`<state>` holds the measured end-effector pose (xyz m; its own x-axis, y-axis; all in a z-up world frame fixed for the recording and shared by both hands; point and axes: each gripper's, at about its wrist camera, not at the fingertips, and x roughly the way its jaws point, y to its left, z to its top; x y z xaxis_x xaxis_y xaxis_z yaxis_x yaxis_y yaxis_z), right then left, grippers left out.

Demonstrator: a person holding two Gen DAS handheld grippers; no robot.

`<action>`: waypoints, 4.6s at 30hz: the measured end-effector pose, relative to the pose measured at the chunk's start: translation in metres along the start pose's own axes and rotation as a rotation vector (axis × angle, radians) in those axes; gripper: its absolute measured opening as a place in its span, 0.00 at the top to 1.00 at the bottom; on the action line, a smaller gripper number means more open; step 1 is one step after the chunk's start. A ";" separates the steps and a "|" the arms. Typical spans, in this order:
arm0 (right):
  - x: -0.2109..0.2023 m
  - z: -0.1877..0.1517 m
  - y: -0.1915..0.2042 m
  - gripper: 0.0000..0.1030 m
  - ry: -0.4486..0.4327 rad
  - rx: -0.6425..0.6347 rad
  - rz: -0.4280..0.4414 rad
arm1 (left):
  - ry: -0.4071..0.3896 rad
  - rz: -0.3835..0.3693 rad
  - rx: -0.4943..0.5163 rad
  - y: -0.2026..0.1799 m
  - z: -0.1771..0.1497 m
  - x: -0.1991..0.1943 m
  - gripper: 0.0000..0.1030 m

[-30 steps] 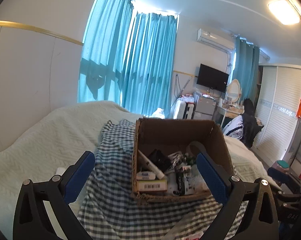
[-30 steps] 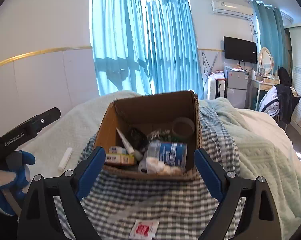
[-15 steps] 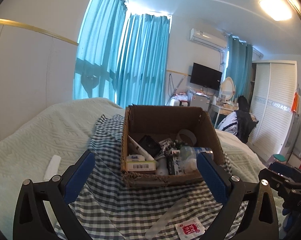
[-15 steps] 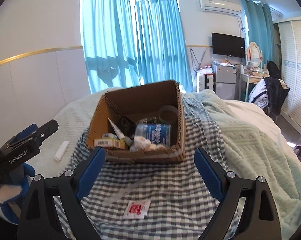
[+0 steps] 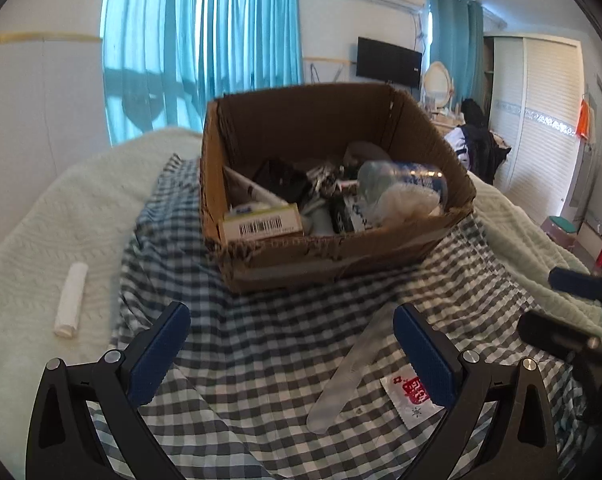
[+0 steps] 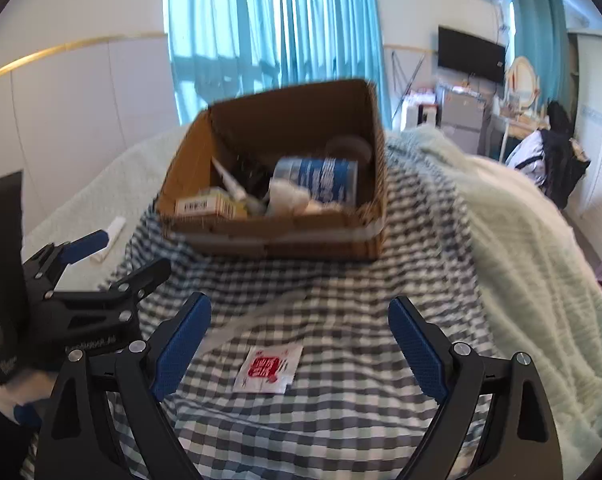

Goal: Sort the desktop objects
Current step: 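Withdraw both grippers from the box toward the comb and sachet, then grasp the clear comb with the left gripper while the right grasps the red sachet, then carry the comb and sachet over the box and open both grippers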

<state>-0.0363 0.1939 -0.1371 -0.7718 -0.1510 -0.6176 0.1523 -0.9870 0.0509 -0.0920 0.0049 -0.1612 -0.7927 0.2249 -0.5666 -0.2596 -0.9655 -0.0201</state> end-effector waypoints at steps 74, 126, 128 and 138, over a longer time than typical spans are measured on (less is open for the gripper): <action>0.011 -0.010 0.001 0.99 0.048 -0.025 -0.019 | 0.267 -0.157 0.117 -0.032 -0.022 0.023 0.98; -0.027 0.034 -0.010 0.96 -0.175 0.098 0.052 | 0.436 -0.131 0.091 -0.025 -0.029 0.058 0.75; -0.040 0.039 -0.009 0.96 -0.208 0.097 0.056 | 0.409 -0.131 0.094 -0.023 -0.022 0.044 0.75; -0.092 0.055 -0.003 0.96 -0.345 0.055 0.052 | 0.194 -0.160 0.080 -0.020 0.032 -0.030 0.75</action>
<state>0.0001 0.2078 -0.0373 -0.9286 -0.2015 -0.3117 0.1706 -0.9775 0.1237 -0.0802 0.0219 -0.1176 -0.6199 0.3369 -0.7087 -0.4219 -0.9046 -0.0610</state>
